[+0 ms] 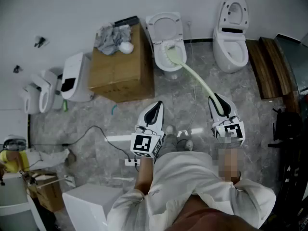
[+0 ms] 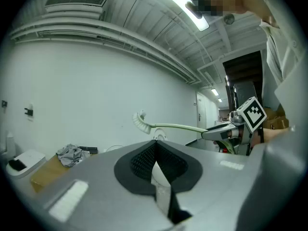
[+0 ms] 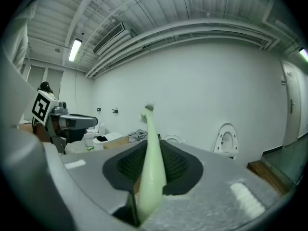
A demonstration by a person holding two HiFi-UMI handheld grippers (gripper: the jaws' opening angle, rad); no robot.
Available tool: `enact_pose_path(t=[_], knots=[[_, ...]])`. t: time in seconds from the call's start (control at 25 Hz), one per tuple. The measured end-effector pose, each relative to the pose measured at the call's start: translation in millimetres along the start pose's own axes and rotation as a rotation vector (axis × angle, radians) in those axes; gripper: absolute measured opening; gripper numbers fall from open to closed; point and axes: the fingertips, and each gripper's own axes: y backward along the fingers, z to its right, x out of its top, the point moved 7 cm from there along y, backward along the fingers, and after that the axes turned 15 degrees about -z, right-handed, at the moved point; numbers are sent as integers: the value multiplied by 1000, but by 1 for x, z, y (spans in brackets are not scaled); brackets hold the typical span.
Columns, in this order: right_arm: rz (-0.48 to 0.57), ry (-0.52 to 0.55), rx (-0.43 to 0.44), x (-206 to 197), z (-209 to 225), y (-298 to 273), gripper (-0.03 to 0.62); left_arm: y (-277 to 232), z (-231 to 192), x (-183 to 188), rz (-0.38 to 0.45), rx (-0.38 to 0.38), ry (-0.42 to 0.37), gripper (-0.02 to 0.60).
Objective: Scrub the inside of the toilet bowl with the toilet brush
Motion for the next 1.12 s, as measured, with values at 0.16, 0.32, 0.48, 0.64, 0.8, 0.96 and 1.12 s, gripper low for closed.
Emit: enact_pose_path(t=[0.16, 0.32, 0.48, 0.64, 0.8, 0.96, 1.12], knots=[[4, -8, 6, -2, 6, 1, 86, -4, 8, 2, 14, 16, -4, 18], [-3, -15, 30, -9, 15, -2, 86, -6, 17, -2, 15, 41, -8, 18], [-15, -10, 45, -9, 20, -10, 86, -9, 17, -4, -6, 52, -1, 18], [-17, -11, 60, -7, 27, -26, 86, -26, 10, -2, -21, 64, -6, 18], [-32, -16, 66, -2, 36, -49, 86, -48, -2, -2, -34, 81, -52, 18], [-46, -9, 67, 11, 39, -82, 86, -72, -25, 3, -45, 68, -54, 18], [-54, -1, 64, 34, 38, -122, 86, -99, -63, 15, -41, 57, -40, 18]])
